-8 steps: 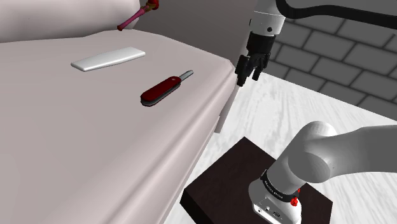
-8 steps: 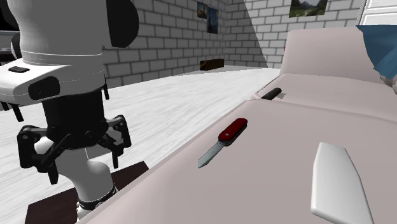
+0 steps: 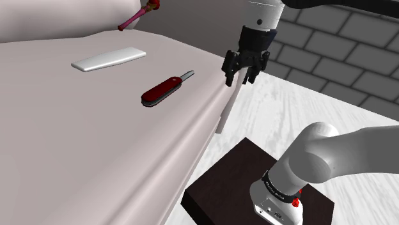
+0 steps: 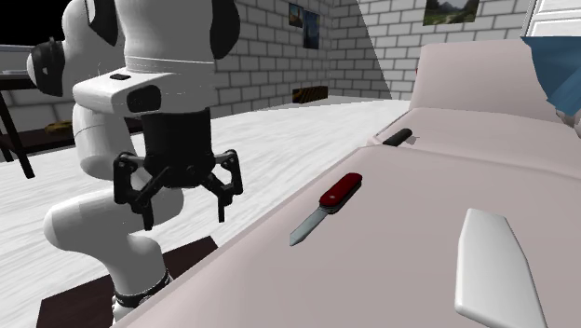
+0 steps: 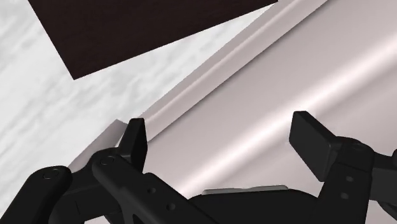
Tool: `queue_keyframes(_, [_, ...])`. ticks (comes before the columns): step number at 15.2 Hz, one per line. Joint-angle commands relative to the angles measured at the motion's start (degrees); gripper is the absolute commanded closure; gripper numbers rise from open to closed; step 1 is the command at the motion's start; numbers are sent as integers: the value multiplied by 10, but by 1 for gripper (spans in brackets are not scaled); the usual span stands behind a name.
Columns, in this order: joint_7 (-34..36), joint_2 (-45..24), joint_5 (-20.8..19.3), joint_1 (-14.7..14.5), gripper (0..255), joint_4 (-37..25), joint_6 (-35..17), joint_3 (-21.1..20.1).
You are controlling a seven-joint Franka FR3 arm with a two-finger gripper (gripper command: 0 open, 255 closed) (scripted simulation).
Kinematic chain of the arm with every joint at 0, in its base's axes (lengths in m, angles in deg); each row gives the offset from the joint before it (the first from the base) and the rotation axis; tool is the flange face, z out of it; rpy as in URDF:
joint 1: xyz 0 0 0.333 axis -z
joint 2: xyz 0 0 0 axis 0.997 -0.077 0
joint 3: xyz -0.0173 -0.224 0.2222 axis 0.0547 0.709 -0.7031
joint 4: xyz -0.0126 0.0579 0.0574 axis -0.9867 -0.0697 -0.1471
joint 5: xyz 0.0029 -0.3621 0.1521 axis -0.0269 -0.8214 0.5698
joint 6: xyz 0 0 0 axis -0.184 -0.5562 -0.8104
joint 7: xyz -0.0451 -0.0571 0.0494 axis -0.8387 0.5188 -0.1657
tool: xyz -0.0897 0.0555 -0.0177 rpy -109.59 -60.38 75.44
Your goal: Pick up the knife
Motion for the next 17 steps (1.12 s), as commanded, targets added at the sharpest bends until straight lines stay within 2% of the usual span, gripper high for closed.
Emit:
queue_keyframes(1, [70, -14, 26, 7, 0, -21, -1, -35])
queue_keyframes(5, [199, -50, 64, 28, 0, -70, -8, -98])
queue_keyframes(9, [329, -102, 85, 57, 0, -134, -18, -162])
queue_keyframes(15, [532, -209, 75, 113, 0, -257, -31, -267])
queue_keyframes(16, [555, -224, 69, 120, 0, -273, -32, -279])
queue_keyframes(17, [554, -221, 71, 119, 0, -263, -39, -279])
